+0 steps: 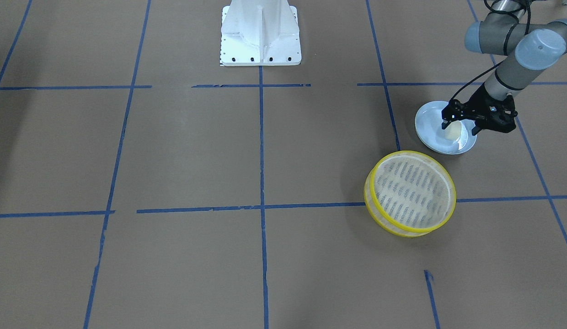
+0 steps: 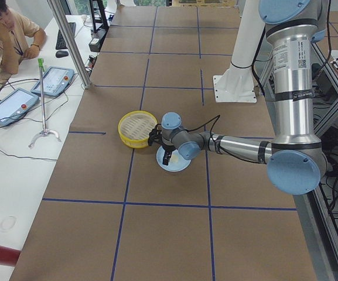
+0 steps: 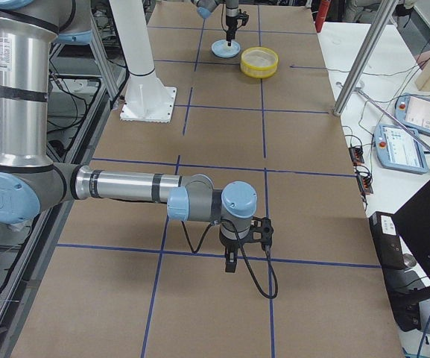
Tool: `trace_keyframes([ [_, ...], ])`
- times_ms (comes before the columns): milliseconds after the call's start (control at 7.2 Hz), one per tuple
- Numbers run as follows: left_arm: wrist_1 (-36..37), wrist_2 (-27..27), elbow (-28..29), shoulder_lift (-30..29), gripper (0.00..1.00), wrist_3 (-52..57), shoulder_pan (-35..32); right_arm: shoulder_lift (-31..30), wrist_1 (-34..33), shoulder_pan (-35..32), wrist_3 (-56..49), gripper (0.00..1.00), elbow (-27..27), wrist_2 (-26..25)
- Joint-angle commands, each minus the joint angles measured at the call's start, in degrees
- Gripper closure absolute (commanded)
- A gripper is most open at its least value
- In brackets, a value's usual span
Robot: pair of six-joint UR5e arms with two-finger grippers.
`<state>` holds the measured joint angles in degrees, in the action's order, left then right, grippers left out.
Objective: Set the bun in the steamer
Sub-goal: 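Move the left gripper down over the white bun on the blue plate, then close the left gripper on the white bun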
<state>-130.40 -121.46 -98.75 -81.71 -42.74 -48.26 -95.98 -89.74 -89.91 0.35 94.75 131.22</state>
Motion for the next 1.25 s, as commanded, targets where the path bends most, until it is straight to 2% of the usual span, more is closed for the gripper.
trace_keyframes([
  [0, -1.9, 2.2, 0.5, 0.3, 0.06, -2.5, 1.7, 0.0, 0.0, 0.0, 0.0, 0.0, 0.0, 0.0],
  [278, -1.8, 2.4, 0.6, 0.1, 0.19, -2.5, 1.9, 0.0, 0.0, 0.0, 0.0, 0.0, 0.0, 0.0],
  [1111, -1.5, 2.1, 0.5, 0.1, 0.48, -2.7, 2.5, 0.0, 0.0, 0.0, 0.0, 0.0, 0.0, 0.0],
])
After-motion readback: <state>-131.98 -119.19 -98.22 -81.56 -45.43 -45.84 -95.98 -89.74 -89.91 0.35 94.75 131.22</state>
